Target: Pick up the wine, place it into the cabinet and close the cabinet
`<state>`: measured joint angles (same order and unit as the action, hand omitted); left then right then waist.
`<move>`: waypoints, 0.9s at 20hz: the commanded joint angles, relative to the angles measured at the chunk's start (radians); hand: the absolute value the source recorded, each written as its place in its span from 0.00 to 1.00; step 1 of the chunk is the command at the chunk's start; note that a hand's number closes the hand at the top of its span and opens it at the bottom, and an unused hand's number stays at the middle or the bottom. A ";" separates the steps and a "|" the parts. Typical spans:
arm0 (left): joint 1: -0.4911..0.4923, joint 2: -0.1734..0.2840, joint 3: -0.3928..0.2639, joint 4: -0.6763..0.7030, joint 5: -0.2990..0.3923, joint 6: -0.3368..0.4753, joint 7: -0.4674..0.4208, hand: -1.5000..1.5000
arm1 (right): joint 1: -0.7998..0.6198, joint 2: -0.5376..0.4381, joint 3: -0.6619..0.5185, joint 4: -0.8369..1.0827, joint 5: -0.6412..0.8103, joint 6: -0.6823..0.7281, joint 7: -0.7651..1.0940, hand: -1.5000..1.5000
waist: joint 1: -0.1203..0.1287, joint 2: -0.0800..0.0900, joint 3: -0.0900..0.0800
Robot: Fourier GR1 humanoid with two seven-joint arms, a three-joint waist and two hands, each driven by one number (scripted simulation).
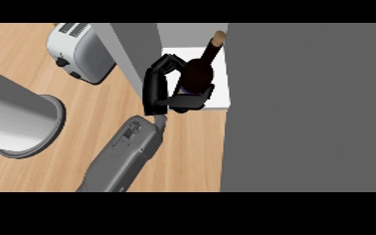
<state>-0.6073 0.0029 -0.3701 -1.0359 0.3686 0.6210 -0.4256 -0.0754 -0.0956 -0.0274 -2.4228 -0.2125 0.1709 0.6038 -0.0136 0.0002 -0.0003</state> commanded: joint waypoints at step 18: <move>-0.298 -0.003 0.203 0.510 0.041 -0.096 -0.185 1.00 | 0.054 0.004 -0.016 -0.115 -0.108 0.022 0.013 0.00 | -0.025 0.008 0.000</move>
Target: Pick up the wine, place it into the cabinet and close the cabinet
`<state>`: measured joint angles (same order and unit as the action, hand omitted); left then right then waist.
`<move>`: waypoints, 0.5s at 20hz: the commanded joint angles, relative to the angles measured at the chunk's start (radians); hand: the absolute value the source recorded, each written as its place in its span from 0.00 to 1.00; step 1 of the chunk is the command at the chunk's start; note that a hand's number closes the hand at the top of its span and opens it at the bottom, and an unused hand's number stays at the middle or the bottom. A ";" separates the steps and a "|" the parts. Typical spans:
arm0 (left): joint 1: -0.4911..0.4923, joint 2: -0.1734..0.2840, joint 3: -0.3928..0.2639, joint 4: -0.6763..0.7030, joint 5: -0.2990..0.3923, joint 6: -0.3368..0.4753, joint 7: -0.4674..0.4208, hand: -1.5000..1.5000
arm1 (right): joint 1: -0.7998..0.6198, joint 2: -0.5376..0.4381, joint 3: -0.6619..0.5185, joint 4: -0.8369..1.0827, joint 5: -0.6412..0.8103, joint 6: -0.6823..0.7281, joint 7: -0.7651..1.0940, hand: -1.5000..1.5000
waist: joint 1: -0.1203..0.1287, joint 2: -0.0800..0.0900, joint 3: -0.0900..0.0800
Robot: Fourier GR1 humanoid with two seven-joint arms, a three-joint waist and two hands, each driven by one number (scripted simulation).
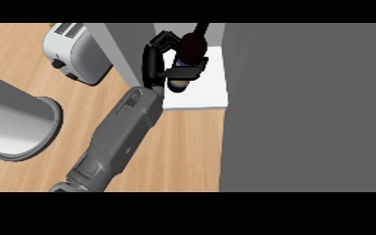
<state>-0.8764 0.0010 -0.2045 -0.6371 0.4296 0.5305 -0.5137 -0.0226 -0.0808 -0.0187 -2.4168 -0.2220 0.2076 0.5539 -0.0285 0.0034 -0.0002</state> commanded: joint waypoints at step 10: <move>-0.154 -0.001 0.088 0.264 0.030 0.019 -0.207 1.00 | 0.012 0.032 0.025 -0.041 -0.025 -0.004 -0.018 0.00 | -0.019 0.008 0.000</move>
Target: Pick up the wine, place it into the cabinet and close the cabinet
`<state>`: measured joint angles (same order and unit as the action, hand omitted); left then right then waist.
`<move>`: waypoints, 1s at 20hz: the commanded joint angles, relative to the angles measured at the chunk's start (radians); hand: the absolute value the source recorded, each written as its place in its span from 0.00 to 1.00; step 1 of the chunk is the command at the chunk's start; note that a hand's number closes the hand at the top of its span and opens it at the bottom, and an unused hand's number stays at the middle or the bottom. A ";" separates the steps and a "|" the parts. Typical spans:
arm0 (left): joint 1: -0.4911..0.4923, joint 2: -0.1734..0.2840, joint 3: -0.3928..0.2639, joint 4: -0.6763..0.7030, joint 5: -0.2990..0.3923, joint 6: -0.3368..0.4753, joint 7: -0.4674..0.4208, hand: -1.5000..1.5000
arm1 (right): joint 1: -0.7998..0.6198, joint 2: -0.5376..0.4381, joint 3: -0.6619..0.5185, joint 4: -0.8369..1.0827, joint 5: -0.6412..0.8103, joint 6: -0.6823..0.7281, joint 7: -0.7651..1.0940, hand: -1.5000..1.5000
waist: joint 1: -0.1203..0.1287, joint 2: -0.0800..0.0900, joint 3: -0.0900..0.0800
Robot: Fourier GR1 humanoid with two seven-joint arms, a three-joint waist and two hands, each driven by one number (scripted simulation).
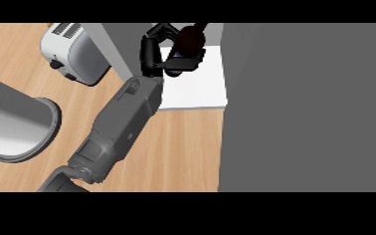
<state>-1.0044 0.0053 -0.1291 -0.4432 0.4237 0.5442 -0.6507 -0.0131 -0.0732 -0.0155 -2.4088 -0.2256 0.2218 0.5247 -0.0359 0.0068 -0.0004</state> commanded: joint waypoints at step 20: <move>-0.136 0.035 0.172 0.250 0.132 -0.112 -0.069 1.00 | -0.065 -0.010 0.013 -0.076 -0.070 -0.041 0.098 0.00 | -0.017 0.010 -0.001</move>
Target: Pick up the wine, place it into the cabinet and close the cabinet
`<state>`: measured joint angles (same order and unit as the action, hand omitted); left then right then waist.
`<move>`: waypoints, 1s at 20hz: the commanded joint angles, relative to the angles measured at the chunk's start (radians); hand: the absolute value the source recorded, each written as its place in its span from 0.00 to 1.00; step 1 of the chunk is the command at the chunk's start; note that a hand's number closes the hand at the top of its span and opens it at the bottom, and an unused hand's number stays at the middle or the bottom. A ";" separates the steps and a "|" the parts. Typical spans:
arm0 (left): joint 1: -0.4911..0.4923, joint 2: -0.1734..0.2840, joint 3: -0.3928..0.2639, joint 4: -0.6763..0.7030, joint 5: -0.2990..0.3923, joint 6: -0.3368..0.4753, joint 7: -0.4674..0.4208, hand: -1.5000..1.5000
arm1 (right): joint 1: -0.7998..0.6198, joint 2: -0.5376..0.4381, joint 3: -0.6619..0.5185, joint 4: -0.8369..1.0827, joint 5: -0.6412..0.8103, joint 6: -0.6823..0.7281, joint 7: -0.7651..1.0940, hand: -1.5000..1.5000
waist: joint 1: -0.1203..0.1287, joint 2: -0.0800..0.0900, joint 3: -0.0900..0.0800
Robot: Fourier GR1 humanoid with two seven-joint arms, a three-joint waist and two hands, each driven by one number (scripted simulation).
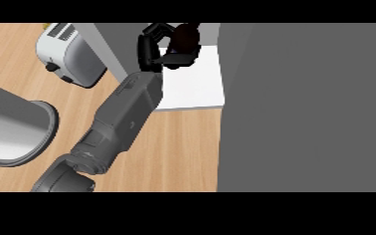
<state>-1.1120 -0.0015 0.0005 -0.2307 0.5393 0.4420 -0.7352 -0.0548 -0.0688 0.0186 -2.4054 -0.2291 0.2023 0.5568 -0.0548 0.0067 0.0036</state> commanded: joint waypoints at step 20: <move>-0.015 0.040 0.001 0.165 -0.074 0.087 -0.020 0.00 | 0.018 0.001 0.036 -0.056 -0.007 0.002 -0.016 0.00 | -0.024 0.021 -0.004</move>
<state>-1.1371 0.0044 0.0076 -0.0971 0.4820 0.5159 -0.7615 -0.0697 -0.0676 0.0441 -2.4020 -0.2206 0.1888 0.5484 -0.0715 0.0177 0.0029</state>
